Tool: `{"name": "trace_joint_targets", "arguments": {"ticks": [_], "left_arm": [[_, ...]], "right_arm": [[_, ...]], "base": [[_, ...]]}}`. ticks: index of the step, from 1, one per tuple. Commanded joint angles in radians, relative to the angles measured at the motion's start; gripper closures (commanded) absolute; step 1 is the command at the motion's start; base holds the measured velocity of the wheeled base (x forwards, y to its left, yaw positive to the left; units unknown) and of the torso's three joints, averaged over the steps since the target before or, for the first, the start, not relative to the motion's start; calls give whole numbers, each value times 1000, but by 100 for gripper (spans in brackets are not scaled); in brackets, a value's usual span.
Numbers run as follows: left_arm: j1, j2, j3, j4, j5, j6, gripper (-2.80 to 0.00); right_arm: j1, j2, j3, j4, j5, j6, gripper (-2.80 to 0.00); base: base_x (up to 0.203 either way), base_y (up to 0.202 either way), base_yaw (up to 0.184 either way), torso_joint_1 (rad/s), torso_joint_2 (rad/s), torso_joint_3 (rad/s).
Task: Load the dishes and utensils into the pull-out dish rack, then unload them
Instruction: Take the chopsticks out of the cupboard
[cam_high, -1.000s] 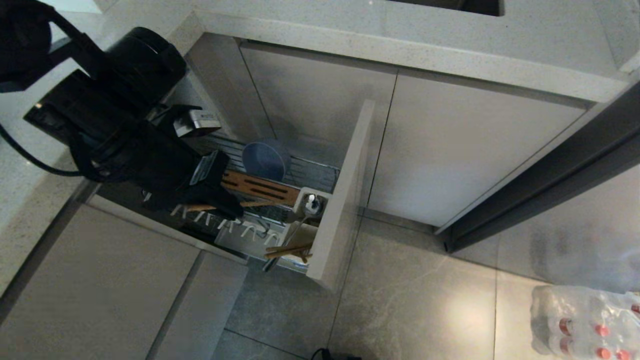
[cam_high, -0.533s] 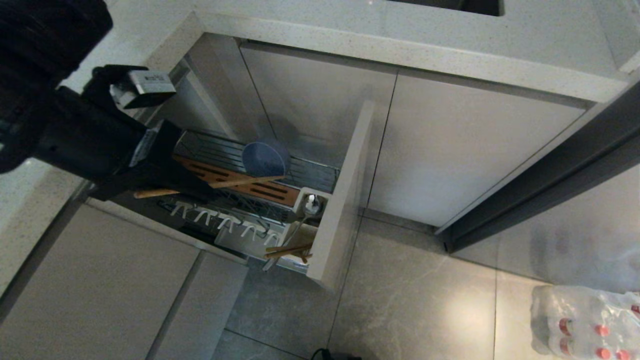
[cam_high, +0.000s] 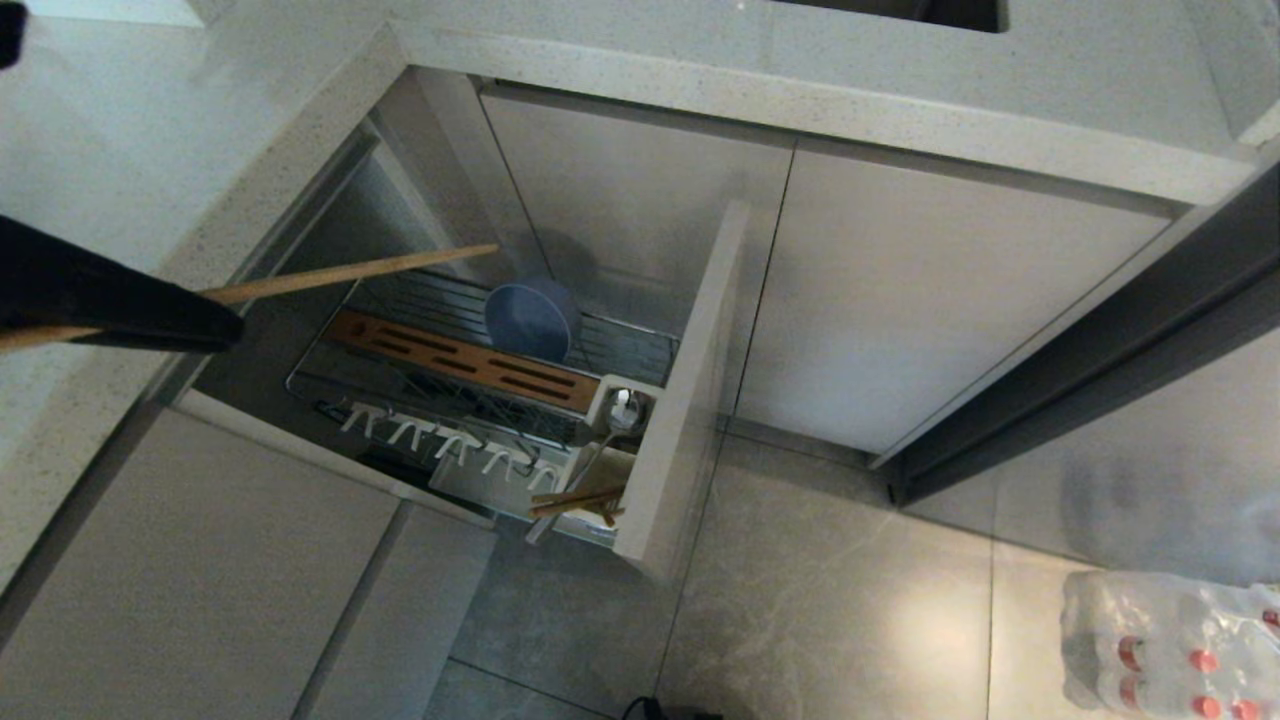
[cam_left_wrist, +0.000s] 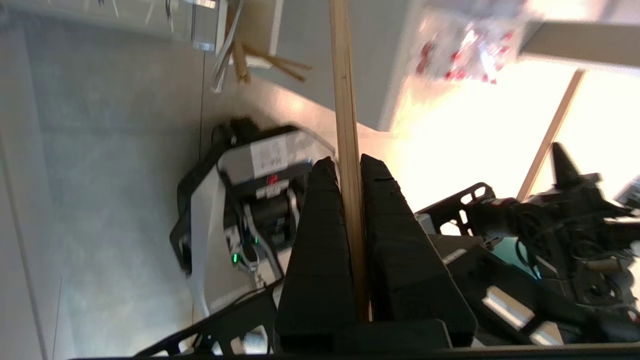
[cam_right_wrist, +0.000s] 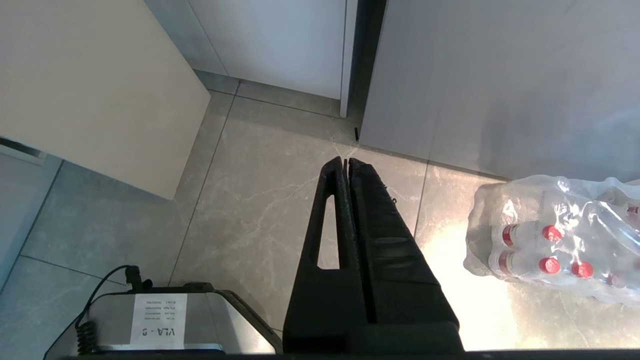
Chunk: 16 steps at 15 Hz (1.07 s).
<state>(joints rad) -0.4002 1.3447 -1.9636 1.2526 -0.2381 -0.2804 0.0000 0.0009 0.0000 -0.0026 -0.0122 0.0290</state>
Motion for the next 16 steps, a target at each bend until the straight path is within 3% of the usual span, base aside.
{"name": "trace_joint_targets", "arguments": {"ticks": [1, 7, 11, 16], "left_arm": [[0, -79, 0, 4, -2, -2, 0], [17, -258, 1, -9, 0, 1, 0], [119, -379, 1, -53, 15, 4, 0], [314, -467, 2, -109, 49, 4, 0]], "right_arm": [[0, 1, 0, 0, 0, 0, 0], [0, 1, 0, 0, 0, 0, 0], [0, 1, 0, 0, 0, 0, 0], [0, 1, 0, 0, 0, 0, 0]], "base": [[0, 0, 0, 0, 0, 0], [0, 0, 0, 0, 0, 0], [0, 0, 0, 0, 0, 0], [0, 0, 0, 0, 0, 0]]}}
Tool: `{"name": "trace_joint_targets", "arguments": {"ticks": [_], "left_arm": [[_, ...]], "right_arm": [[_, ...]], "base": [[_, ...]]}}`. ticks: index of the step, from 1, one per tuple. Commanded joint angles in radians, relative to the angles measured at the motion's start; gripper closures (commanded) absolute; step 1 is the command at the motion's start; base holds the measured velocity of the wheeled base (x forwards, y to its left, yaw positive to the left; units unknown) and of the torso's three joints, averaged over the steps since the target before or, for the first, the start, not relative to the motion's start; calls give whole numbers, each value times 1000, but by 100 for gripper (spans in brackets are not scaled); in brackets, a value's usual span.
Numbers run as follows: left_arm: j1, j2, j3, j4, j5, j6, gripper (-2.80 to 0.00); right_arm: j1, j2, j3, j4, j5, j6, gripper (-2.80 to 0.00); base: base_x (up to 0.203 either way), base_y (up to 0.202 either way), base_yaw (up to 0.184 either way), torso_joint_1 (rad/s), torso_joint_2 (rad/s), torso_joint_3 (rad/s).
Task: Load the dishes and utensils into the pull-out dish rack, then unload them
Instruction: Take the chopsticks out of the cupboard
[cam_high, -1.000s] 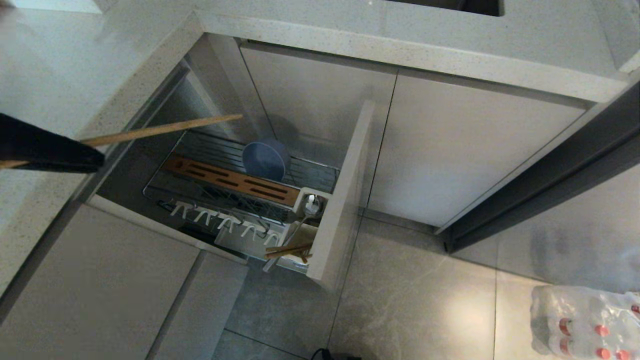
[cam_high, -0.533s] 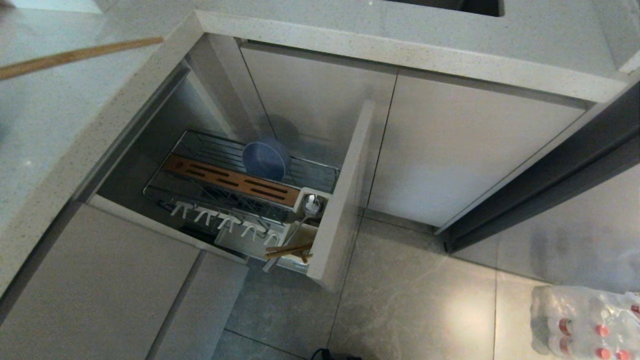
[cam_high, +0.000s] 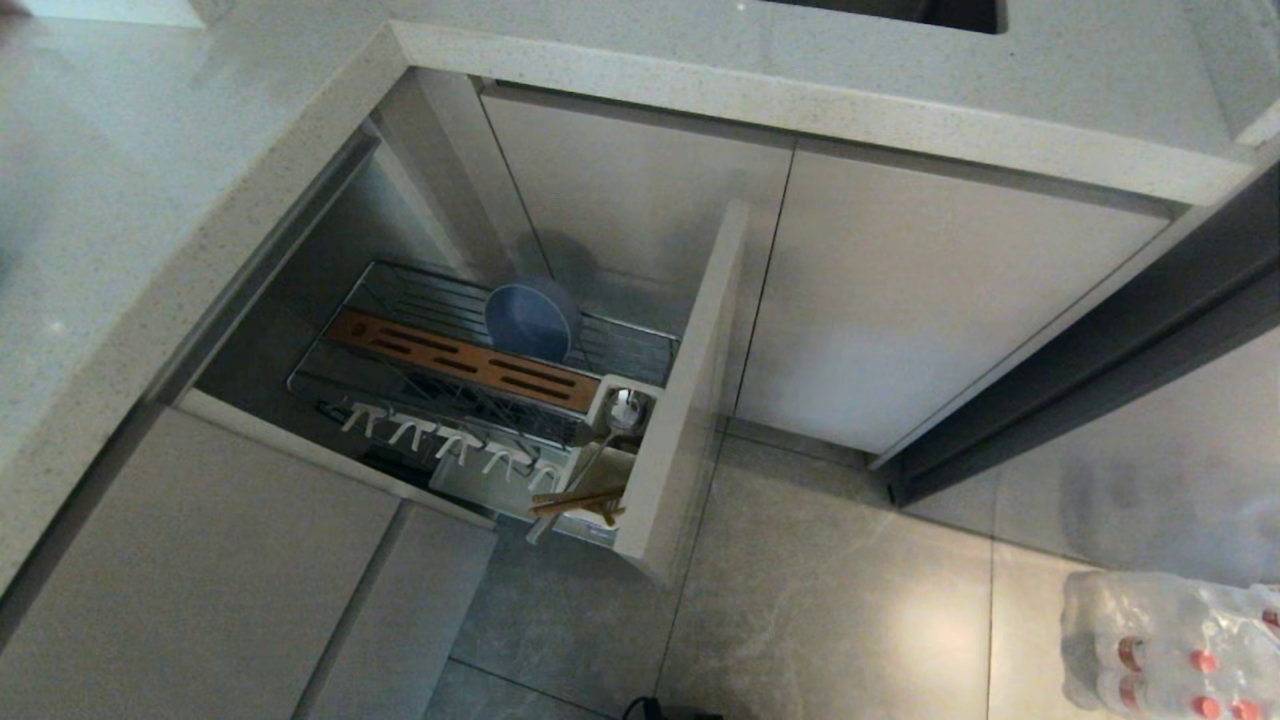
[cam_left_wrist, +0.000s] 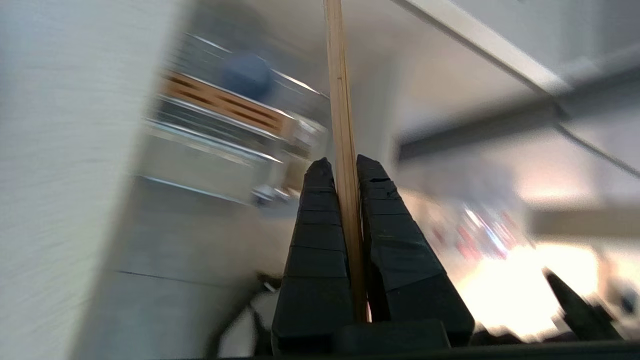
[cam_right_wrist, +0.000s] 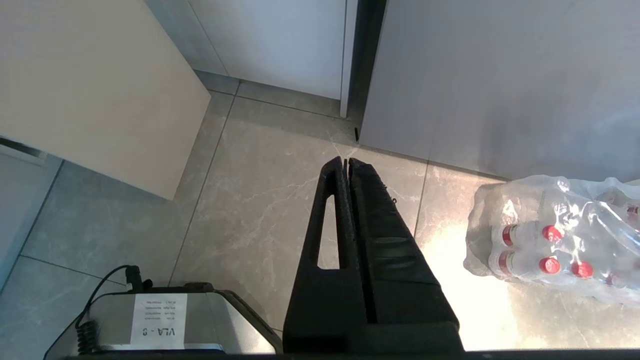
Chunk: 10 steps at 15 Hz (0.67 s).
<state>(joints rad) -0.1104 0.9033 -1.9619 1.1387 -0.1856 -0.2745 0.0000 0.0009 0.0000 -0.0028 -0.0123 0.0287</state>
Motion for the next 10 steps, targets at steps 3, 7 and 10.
{"name": "trace_joint_targets", "arguments": {"ticks": [3, 7, 10], "left_arm": [[219, -38, 2, 4, 58, -5, 0], [508, -35, 29, 3, 111, -12, 0], [645, -23, 86, -27, 160, -42, 0]], "right_arm": [[0, 1, 0, 0, 0, 0, 0], [0, 1, 0, 0, 0, 0, 0], [0, 1, 0, 0, 0, 0, 0]], "base": [[0, 0, 0, 0, 0, 0], [0, 0, 0, 0, 0, 0], [0, 0, 0, 0, 0, 0]]}}
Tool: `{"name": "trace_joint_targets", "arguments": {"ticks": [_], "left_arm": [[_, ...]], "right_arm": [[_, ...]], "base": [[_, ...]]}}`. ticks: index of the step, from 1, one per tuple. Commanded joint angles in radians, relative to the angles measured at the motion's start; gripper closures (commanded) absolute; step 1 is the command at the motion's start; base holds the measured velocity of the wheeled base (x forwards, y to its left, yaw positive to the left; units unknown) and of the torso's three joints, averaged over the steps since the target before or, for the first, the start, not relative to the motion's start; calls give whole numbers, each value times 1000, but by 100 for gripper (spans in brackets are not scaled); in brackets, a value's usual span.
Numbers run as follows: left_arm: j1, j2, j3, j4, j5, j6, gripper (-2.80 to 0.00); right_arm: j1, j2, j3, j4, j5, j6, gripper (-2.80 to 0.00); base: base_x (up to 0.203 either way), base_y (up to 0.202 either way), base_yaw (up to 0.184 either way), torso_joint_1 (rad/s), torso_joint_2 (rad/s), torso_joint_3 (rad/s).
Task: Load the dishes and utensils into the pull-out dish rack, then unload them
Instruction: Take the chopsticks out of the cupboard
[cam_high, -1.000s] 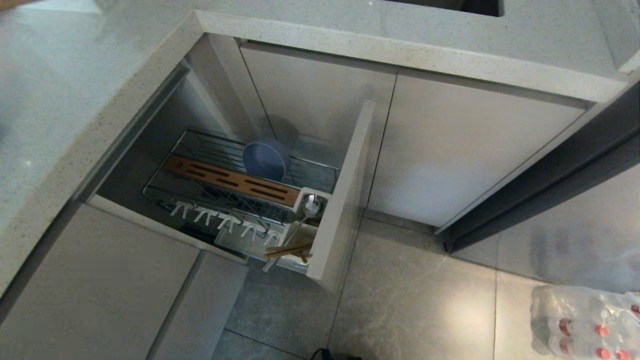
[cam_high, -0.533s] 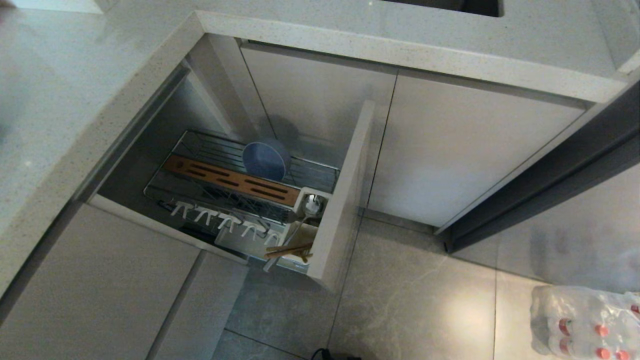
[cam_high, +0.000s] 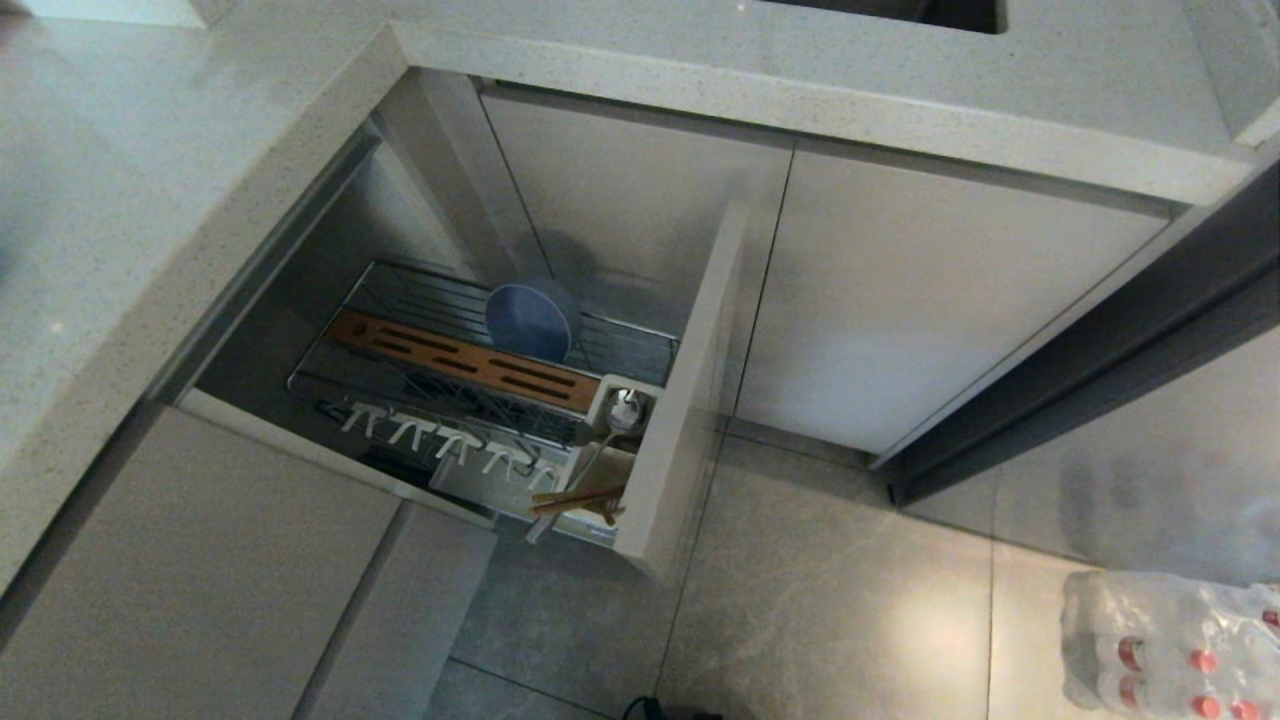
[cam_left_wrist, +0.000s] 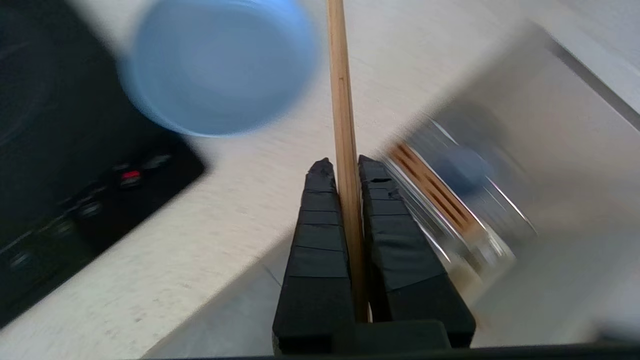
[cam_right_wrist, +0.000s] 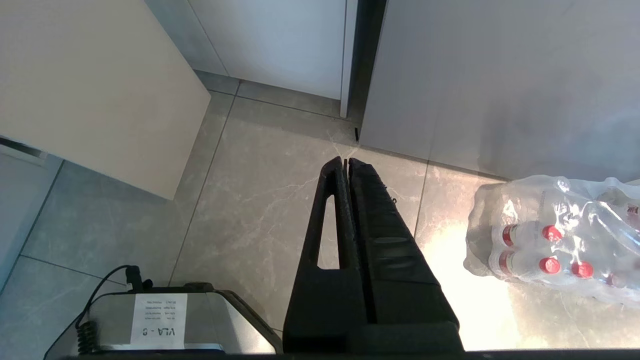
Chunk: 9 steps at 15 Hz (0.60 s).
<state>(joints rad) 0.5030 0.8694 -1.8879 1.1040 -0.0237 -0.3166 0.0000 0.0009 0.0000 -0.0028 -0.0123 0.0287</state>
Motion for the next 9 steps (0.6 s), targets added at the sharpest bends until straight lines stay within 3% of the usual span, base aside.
{"name": "trace_joint_targets", "arguments": {"ticks": [1, 4, 9], "left_arm": [[68, 21, 28, -14, 17, -17, 0], [159, 86, 42, -83, 58, -90, 0], [230, 207, 81, -206, 89, -167, 0]], "right_arm": [[0, 1, 0, 0, 0, 0, 0], [0, 1, 0, 0, 0, 0, 0], [0, 1, 0, 0, 0, 0, 0]], "base": [[0, 0, 0, 0, 0, 0], [0, 0, 0, 0, 0, 0], [0, 0, 0, 0, 0, 0]]}}
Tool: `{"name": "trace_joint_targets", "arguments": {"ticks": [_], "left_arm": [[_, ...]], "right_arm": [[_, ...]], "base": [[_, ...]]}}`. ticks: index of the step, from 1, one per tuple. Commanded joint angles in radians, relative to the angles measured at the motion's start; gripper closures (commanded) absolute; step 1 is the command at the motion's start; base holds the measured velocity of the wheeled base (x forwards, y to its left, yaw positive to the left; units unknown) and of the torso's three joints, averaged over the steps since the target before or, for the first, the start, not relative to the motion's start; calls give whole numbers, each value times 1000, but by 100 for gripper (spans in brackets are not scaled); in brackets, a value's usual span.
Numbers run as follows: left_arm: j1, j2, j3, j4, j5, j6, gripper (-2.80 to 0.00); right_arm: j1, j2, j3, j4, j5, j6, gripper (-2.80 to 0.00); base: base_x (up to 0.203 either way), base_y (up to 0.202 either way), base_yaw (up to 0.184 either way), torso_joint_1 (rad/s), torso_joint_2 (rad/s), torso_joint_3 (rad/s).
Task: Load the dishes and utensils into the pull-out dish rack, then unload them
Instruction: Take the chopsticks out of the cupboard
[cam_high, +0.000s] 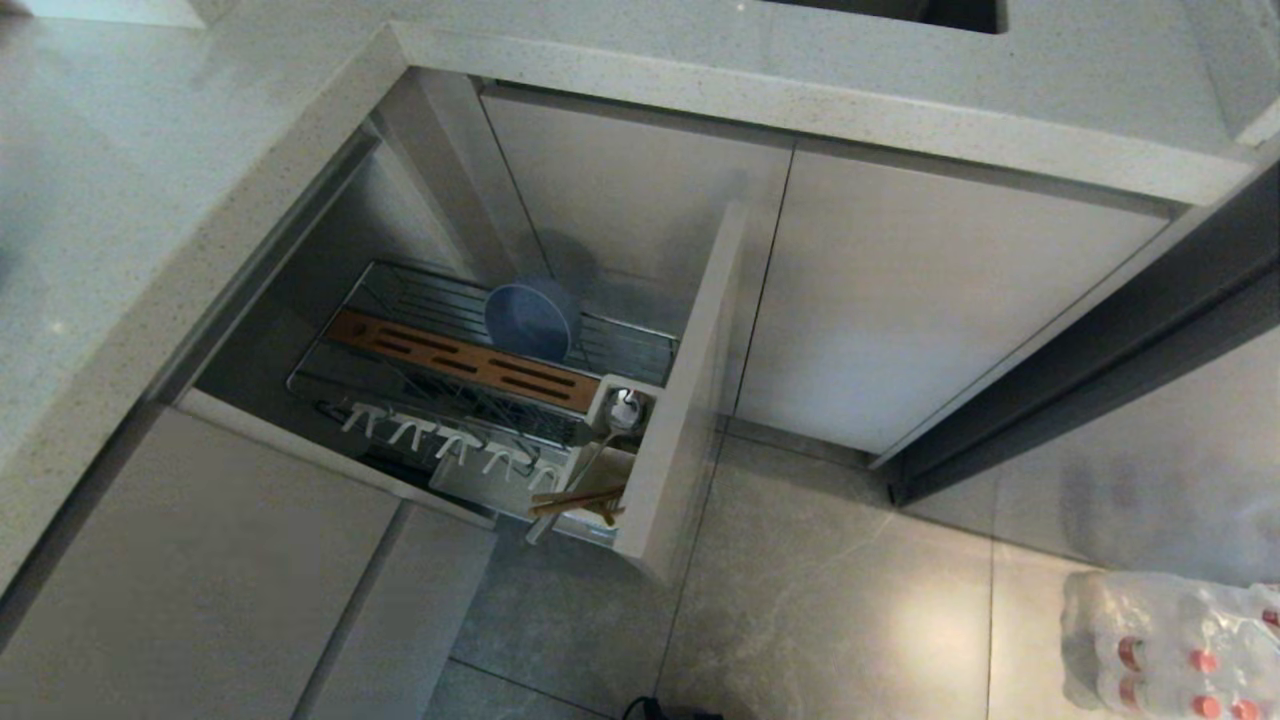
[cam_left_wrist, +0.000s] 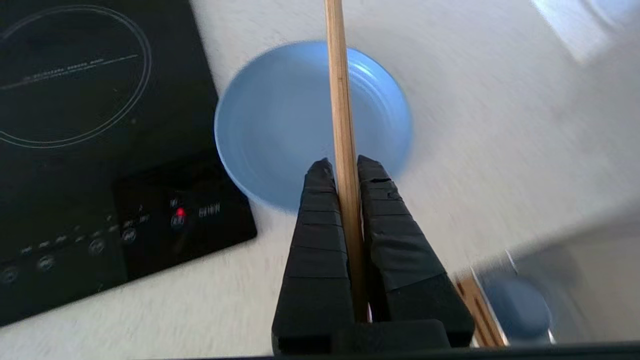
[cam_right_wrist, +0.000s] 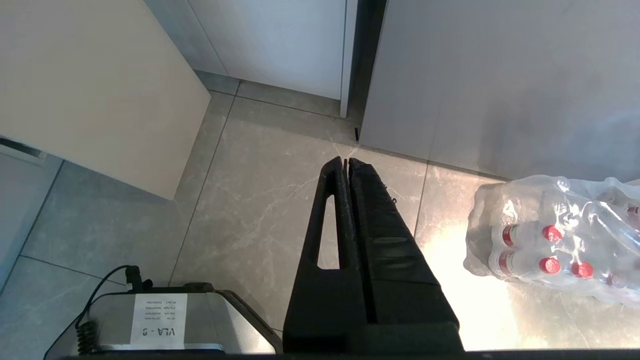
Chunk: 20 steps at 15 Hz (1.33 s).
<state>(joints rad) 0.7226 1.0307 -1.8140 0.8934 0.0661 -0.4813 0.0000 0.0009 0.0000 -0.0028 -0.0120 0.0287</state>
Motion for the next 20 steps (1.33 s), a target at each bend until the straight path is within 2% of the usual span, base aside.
{"name": "trace_joint_targets", "arguments": {"ticks": [1, 6, 12, 14, 16, 18, 20], "left_arm": [[22, 68, 17, -9, 7, -12, 0], [102, 123, 98, -22, 24, -16, 0], [182, 107, 303, -111, 18, -16, 0], [183, 96, 350, -169, 8, -16, 0], [163, 108, 351, -231, -39, -23, 0], [117, 145, 343, -299, -59, -106, 0], [61, 185, 329, -345, -58, -158, 0]], "right_arm": [[0, 1, 0, 0, 0, 0, 0], [0, 1, 0, 0, 0, 0, 0], [0, 1, 0, 0, 0, 0, 0], [0, 0, 0, 0, 0, 0, 0], [0, 1, 0, 0, 0, 0, 0], [0, 1, 0, 0, 0, 0, 0], [0, 1, 0, 0, 0, 0, 0]], "base": [[0, 0, 0, 0, 0, 0], [0, 0, 0, 0, 0, 0], [0, 0, 0, 0, 0, 0], [0, 0, 0, 0, 0, 0], [0, 0, 0, 0, 0, 0], [0, 0, 0, 0, 0, 0], [0, 0, 0, 0, 0, 0]]}}
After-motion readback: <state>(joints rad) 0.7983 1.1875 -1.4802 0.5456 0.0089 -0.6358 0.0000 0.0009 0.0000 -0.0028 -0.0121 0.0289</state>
